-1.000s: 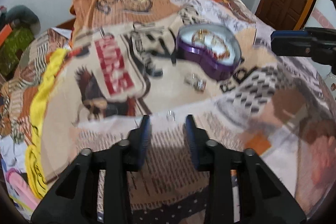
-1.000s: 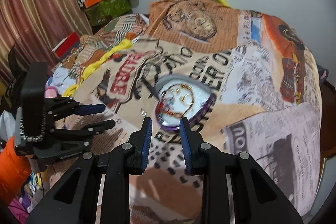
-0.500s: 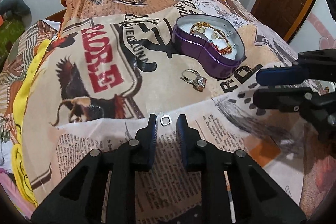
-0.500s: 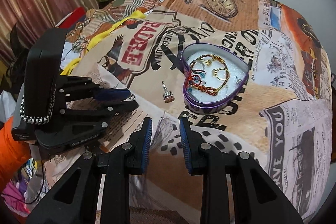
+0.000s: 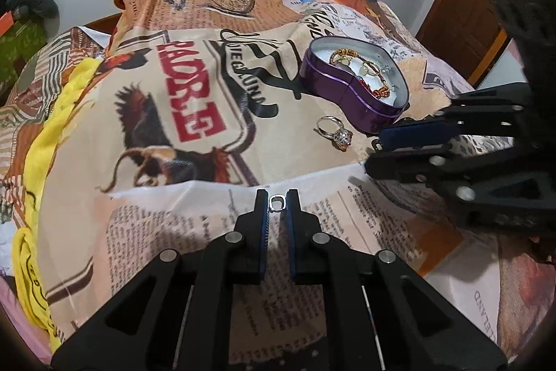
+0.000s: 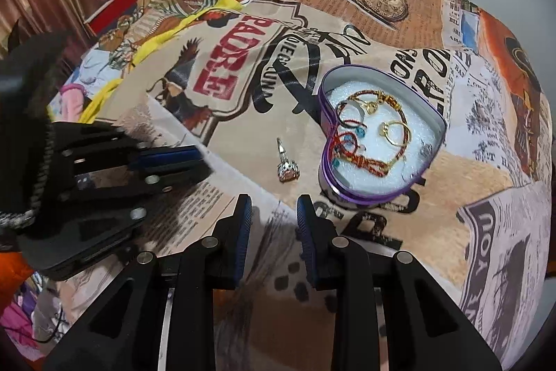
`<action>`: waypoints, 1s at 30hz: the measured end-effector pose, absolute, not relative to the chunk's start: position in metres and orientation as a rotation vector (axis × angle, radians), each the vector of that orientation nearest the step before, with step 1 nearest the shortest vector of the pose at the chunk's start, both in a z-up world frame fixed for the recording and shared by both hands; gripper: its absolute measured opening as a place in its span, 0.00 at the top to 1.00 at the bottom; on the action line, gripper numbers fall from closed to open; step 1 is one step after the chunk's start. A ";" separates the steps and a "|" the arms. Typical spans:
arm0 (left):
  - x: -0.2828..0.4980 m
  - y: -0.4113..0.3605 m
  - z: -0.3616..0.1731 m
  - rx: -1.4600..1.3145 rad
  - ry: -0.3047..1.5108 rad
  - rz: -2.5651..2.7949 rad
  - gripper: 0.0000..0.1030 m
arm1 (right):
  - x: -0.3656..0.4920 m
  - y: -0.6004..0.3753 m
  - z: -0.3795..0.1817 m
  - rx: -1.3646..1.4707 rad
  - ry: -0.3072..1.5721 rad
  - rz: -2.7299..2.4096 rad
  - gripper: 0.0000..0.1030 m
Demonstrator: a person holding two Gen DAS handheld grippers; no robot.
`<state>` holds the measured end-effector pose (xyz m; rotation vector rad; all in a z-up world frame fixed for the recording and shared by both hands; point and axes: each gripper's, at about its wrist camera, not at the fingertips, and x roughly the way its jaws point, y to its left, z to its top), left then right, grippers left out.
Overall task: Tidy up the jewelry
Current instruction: 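Grasp the silver pendant with the right gripper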
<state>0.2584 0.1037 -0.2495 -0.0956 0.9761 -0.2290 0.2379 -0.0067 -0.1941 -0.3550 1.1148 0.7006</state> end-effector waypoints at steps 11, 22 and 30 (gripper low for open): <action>0.243 0.115 -0.237 -0.083 0.926 -0.233 0.92 | 0.250 0.011 -0.211 -0.404 1.133 0.650 0.76; 0.242 0.125 -0.228 -0.108 0.910 -0.220 0.92 | 0.253 0.013 -0.210 -0.366 1.124 0.674 0.86; 0.244 0.118 -0.212 -0.101 0.881 -0.208 0.92 | 0.250 0.003 -0.188 -0.311 1.071 0.700 0.86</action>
